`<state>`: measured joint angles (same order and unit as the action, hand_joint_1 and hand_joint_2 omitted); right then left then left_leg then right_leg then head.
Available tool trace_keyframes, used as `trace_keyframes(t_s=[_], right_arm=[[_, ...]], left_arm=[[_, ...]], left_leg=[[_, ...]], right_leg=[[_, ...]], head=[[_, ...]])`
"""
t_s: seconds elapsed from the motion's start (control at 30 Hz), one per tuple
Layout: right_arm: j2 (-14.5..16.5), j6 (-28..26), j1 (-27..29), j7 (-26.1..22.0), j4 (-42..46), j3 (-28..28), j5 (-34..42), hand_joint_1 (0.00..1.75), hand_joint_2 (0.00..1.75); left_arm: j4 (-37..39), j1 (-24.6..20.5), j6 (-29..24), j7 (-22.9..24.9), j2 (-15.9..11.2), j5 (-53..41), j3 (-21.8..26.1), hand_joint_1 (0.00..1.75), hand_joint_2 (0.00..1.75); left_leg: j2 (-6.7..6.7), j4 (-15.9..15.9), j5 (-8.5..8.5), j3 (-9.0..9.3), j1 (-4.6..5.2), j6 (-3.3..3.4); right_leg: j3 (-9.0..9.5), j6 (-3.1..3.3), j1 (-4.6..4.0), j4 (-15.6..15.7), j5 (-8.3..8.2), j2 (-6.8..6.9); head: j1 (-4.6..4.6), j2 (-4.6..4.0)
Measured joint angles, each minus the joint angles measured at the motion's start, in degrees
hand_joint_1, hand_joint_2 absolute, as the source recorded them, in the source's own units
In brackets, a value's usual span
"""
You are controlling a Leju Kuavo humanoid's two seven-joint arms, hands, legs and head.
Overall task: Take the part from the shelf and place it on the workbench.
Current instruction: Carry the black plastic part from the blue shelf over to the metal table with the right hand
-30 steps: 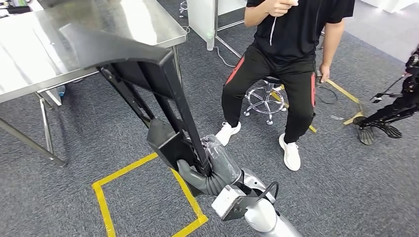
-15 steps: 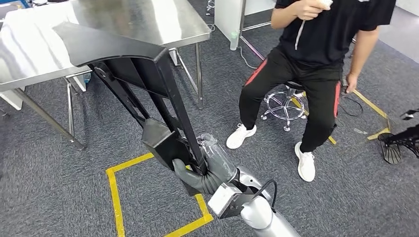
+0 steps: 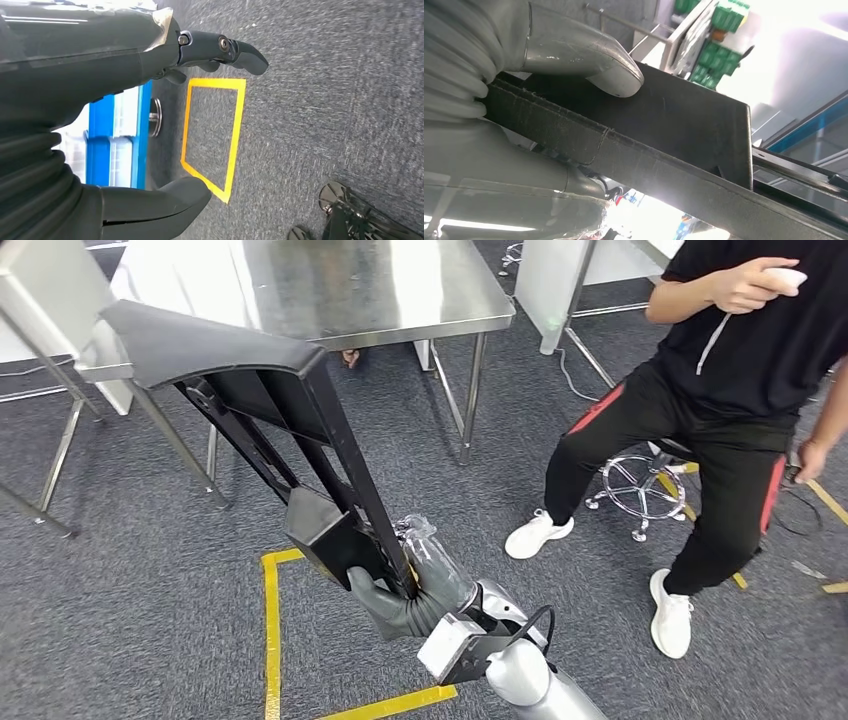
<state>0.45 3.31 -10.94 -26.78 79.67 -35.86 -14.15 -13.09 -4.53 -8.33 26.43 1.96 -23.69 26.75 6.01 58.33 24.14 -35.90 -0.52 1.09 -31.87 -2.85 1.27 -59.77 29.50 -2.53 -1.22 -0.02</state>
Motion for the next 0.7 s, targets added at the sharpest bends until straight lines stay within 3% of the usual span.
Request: trace_keyframes(t_s=[0.03, 0.1, 0.17, 0.23, 0.3, 0.33, 0.37, 0.4, 0.47, 0.53, 0.57, 0.7], right_arm=[[0.0, -0.07, 0.01, 0.0, -0.03, -0.02, 0.02, 1.75, 1.75], [0.11, -0.23, -0.01, -0.04, -0.04, -0.02, 0.14, 1.75, 1.75], [0.4, -0.39, -0.08, -0.1, -0.04, 0.01, 0.34, 1.75, 1.75], [0.57, -0.59, -0.09, -0.15, -0.03, 0.08, 0.55, 1.75, 1.75], [0.55, -0.72, 0.05, -0.17, -0.04, 0.1, 0.68, 1.75, 1.75], [0.53, -0.73, 0.11, -0.17, -0.04, 0.1, 0.69, 1.75, 1.75], [0.53, -0.73, 0.15, -0.17, -0.04, 0.09, 0.71, 1.75, 1.75], [0.54, -0.73, 0.14, -0.17, -0.04, 0.09, 0.72, 1.75, 1.75], [0.58, -0.74, 0.1, -0.17, -0.03, 0.1, 0.74, 1.75, 1.75], [0.63, -0.75, 0.05, -0.17, -0.02, 0.1, 0.75, 1.75, 1.75], [0.63, -0.76, 0.06, -0.17, -0.02, 0.1, 0.75, 1.75, 1.75], [0.62, -0.77, 0.04, -0.17, -0.02, 0.08, 0.75, 1.75, 1.75]], left_arm=[[0.0, 0.08, -0.01, 0.0, -0.03, 0.0, 0.03, 0.0, 1.75], [0.01, 0.44, -0.02, 0.0, -0.08, -0.03, 0.11, 0.0, 1.75], [0.03, 0.74, -0.02, 0.0, -0.04, -0.12, 0.27, 0.0, 1.75], [0.03, 0.63, -0.03, 0.0, -0.02, -0.26, 0.42, 0.0, 1.75], [0.02, 0.47, -0.02, 0.0, -0.01, -0.37, 0.48, 0.0, 1.75], [0.02, 0.46, -0.02, 0.0, 0.03, -0.39, 0.49, 0.0, 1.75], [0.02, 0.48, -0.02, 0.0, 0.05, -0.41, 0.5, 0.0, 1.75], [0.02, 0.49, -0.02, 0.0, 0.05, -0.43, 0.51, 0.0, 1.75], [0.02, 0.43, -0.02, 0.0, 0.0, -0.48, 0.52, 0.0, 1.75], [0.01, 0.27, -0.01, 0.0, -0.04, -0.51, 0.52, 0.0, 1.75], [0.01, 0.2, 0.0, 0.0, -0.04, -0.51, 0.52, 0.0, 1.75], [0.01, 0.16, -0.04, 0.0, -0.04, -0.54, 0.58, 0.0, 1.75]], left_leg=[[0.35, 0.05, -0.05, -0.18, 0.02, -0.36], [0.61, -0.04, -0.25, -0.42, -0.13, -0.96], [-1.5, 1.11, 0.57, -1.05, -0.17, -1.45], [-4.55, 6.36, 3.53, -3.5, -0.16, -1.89], [-5.61, 13.51, 6.47, -7.01, -0.27, -2.18], [-5.71, 15.41, 6.77, -7.99, -0.29, -2.21], [-5.75, 15.2, 6.04, -7.92, -0.29, -2.15], [-5.81, 12.85, 4.48, -6.7, -0.29, -1.99], [-6.35, 5.43, 1.39, -2.65, -0.1, -1.39], [-6.83, 1.04, 0.44, -0.3, 0.24, -0.93], [-6.87, 0.61, 0.62, -0.11, 0.39, -0.93], [-6.42, 0.51, 0.52, -0.07, 0.81, -0.97]], right_leg=[[0.26, 0.4, -0.04, 0.78, -0.3, -0.42], [0.3, 1.4, -0.11, 0.83, -0.68, 0.1], [0.4, 2.12, 0.08, 0.98, -1.03, 0.52], [0.46, 2.67, 0.01, 1.05, -1.12, 1.03], [0.46, 3.01, -0.24, 1.04, -1.02, 1.69], [0.48, 3.08, -0.32, 1.03, -0.97, 1.96], [0.54, 3.15, -0.38, 1.03, -0.91, 2.17], [0.64, 3.2, -0.42, 1.03, -0.85, 2.31], [0.84, 3.15, -0.66, 1.01, -0.65, 2.5], [0.81, 2.93, -1.07, 0.9, -0.36, 2.61], [0.71, 2.91, -1.37, 0.85, -0.22, 2.66], [0.8, 2.88, -1.28, 1.04, -0.02, 2.96]], head=[[0.02, 0.0], [0.05, 0.0], [0.14, 0.0], [0.26, 0.0], [0.28, 0.0], [0.27, 0.0], [0.28, 0.0], [0.27, 0.0], [0.26, 0.0], [0.22, 0.0], [0.21, 0.0], [0.2, 0.0]])
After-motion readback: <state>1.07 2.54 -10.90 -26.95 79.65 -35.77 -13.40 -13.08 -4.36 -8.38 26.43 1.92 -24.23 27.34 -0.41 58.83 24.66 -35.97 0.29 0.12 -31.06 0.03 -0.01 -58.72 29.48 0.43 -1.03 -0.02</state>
